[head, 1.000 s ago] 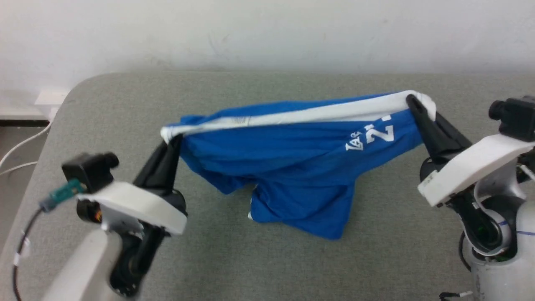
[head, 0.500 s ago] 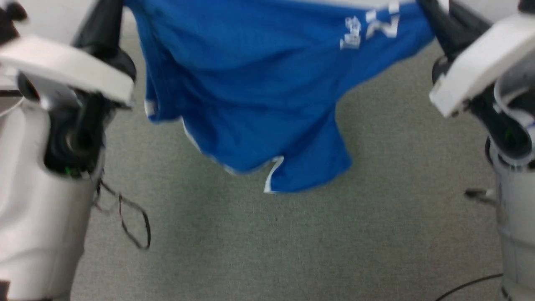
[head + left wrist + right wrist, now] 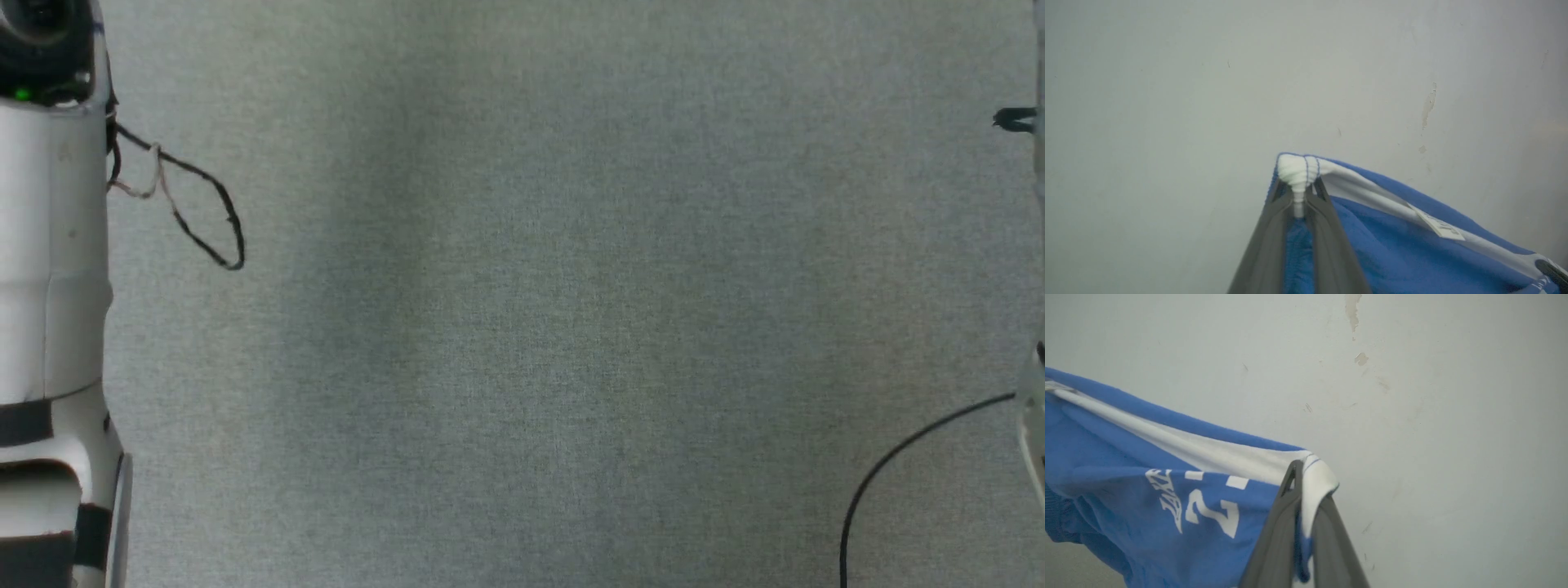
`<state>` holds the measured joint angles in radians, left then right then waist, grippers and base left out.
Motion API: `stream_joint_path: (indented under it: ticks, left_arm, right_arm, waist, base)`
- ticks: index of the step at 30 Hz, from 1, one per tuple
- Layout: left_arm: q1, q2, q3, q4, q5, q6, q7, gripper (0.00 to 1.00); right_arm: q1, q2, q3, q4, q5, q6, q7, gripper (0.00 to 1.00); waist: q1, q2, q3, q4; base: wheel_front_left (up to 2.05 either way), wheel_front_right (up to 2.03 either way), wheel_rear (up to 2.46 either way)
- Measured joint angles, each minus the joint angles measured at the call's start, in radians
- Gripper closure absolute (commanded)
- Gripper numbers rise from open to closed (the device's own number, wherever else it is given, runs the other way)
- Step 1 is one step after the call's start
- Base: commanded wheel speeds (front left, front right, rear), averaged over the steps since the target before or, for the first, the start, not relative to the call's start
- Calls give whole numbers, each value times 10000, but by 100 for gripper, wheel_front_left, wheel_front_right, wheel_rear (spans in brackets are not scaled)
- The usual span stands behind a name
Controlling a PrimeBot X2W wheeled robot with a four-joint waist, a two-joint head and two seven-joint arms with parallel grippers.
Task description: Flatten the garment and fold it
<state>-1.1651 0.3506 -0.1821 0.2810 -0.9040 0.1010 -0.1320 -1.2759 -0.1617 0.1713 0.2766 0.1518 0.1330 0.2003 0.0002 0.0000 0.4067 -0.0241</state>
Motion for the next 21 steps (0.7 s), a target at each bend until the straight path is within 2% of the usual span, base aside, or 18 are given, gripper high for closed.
stream_joint_path:
  ticks: [5,10,14,16,21]
  left_arm:
    - [517,-42,-556,596,351,-520,-194,100]
    - [2599,-4,-1505,1051,537,-1053,46,100]
    - [4506,364,-2468,989,976,-1237,644,100]
    - [5534,487,-2663,731,817,-1258,970,100]
    - [7967,880,-2915,-477,146,-1068,1764,100]
  right_arm:
    - [505,-481,1043,738,573,-2,-138,100]
    - [2701,-1379,2451,780,2054,-4,405,100]
    - [4553,-2456,3839,-163,3599,-2,1024,100]
    - [5449,-3012,4234,-761,4309,-2,1220,100]
    - [7355,-4082,4431,-1988,4893,-2,1338,100]
  waist:
    - [0,0,217,76]
    - [-3,0,-41,187]
    - [-4,0,-387,240]
    - [-4,0,-594,256]
    - [-5,0,-1154,269]
  base:
    - [0,0,0]
    - [0,0,0]
    - [0,0,0]
    - [0,0,0]
    - [0,0,0]
